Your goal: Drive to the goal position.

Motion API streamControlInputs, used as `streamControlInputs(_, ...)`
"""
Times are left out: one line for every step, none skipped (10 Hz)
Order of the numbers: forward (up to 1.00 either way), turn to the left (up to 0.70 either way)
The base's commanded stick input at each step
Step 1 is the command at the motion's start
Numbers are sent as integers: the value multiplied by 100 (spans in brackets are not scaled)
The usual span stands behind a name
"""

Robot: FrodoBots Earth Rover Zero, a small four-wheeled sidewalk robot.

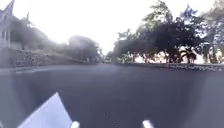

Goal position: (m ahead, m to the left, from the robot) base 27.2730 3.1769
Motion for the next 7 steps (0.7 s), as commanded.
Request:
streamControlInputs(85,0)
streamControlInputs(85,0)
streamControlInputs(85,0)
streamControlInputs(85,0)
streamControlInputs(85,0)
streamControlInputs(85,0)
streamControlInputs(85,0)
